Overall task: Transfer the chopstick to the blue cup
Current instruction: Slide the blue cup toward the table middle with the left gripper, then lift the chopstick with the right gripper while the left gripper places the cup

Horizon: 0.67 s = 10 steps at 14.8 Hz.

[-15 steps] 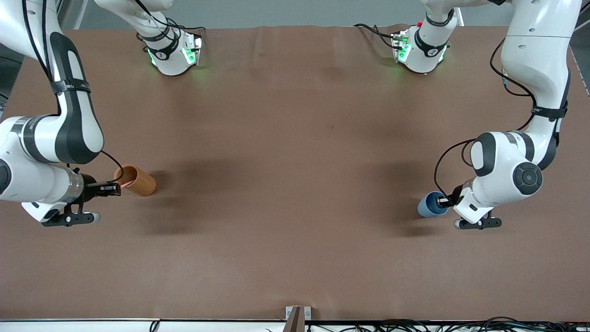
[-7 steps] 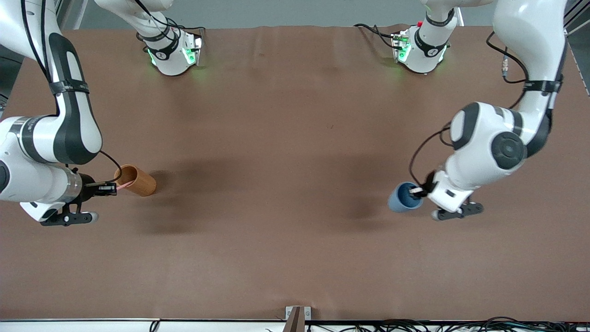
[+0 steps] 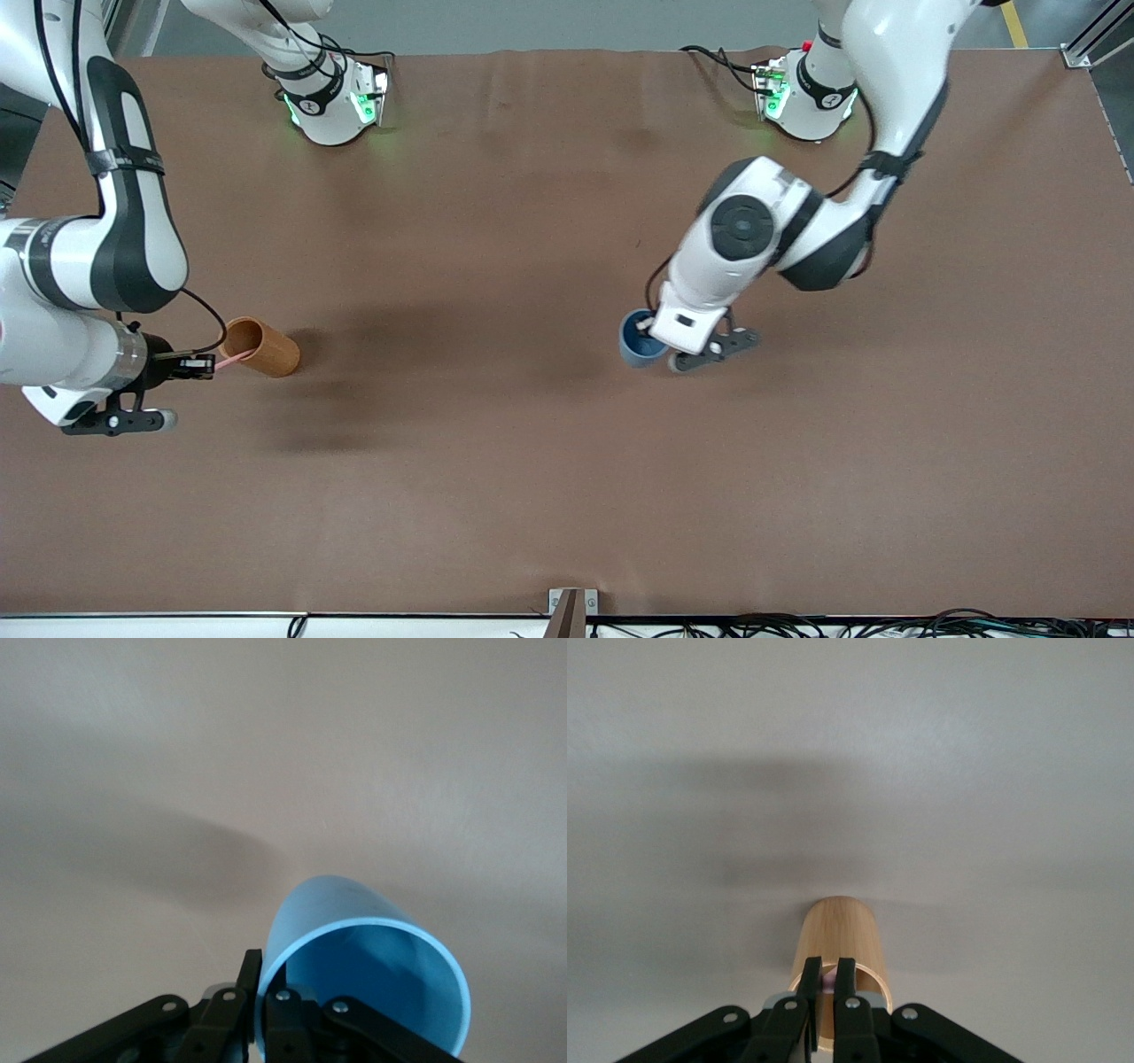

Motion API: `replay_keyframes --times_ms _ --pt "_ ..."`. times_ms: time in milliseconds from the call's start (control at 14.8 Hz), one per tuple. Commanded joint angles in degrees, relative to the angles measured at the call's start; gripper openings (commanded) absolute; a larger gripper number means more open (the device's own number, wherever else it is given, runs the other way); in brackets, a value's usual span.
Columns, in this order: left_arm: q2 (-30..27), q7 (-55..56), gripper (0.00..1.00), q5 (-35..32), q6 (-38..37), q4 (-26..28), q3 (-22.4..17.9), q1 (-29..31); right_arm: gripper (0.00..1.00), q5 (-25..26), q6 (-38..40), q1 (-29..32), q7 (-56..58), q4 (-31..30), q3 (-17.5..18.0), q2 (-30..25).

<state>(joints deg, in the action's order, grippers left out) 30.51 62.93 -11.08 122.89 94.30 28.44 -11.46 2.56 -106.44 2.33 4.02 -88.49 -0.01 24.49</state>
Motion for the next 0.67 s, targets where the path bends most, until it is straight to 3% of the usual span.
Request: replay_keyframes --times_ms 0,270,607 --pt "6.03 5.18 0.0 -2.45 -0.98 -6.13 0.13 -3.56 0.02 1.05 0.36 0.4 -1.12 -0.98 0.53 -5.23" --pt "11.58 9.13 0.01 -3.59 -0.46 -9.3 0.13 -6.38 0.02 0.78 4.3 0.05 -1.21 -1.51 0.8 -13.39" --pt "13.6 10.89 0.03 -6.32 1.11 -9.22 0.13 -6.56 0.03 0.26 7.57 -0.22 -1.3 -4.4 0.97 -25.87"
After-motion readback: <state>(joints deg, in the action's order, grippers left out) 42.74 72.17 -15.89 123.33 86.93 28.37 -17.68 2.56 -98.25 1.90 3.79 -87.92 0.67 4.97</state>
